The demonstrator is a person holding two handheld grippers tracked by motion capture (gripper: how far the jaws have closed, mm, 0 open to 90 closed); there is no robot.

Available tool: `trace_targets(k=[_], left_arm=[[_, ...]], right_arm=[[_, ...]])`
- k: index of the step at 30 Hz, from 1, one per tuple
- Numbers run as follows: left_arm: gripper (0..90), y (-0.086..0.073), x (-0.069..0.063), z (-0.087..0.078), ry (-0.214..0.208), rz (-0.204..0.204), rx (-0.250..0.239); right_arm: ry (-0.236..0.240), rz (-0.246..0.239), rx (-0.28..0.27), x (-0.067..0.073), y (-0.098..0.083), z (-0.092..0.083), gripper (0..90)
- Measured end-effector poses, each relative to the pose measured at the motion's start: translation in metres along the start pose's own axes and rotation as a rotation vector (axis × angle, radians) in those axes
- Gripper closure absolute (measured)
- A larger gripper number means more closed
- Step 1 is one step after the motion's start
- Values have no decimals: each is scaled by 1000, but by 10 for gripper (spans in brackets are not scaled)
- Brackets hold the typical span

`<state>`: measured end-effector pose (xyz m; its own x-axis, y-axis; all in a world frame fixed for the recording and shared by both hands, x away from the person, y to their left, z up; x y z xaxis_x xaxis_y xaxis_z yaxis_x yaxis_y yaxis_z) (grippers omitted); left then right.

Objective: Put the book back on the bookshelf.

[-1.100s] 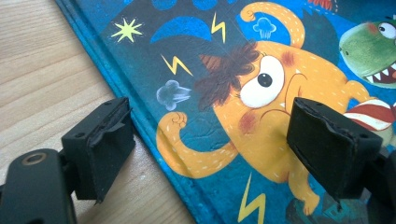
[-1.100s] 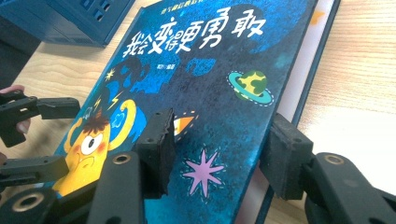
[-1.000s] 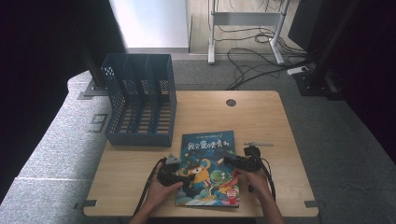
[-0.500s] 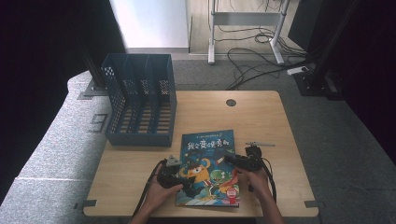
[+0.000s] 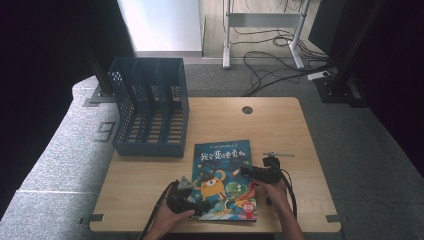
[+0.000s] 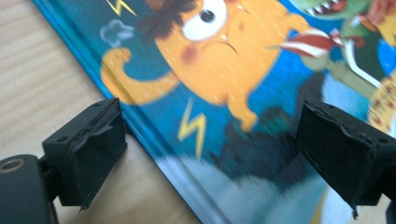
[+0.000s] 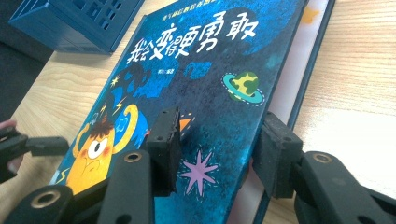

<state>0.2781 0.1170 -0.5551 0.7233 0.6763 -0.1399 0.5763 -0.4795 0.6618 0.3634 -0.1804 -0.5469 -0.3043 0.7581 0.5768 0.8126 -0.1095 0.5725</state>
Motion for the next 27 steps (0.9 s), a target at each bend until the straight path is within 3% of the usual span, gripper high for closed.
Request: trace_targets(k=[10, 21, 25, 27], left_arm=[[0, -8, -15, -4, -22, 57, 41], [0, -10, -22, -6, -15, 73, 78], [0, -13, -26, -6, 0, 119, 94], [0, -13, -26, -6, 5, 119, 96]], right_arm=[[-3, -2, 3, -1, 0, 1, 541], [-11, -2, 9, -3, 0, 1, 543], [-10, -1, 6, -3, 0, 1, 546], [-11, -2, 4, -3, 0, 1, 545]])
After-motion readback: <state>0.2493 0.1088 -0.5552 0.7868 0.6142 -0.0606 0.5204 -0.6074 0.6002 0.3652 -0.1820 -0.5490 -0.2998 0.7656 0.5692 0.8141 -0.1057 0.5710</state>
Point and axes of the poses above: each handheld gripper's, and its own axes: z roughly forward along the jaws, y roughly out of its top, x roughly to its left, the point moved 2 cm from there along z, roughly forward along the jaws, and after that the axes turned 5 degrees about z, right-handed, at the moved point
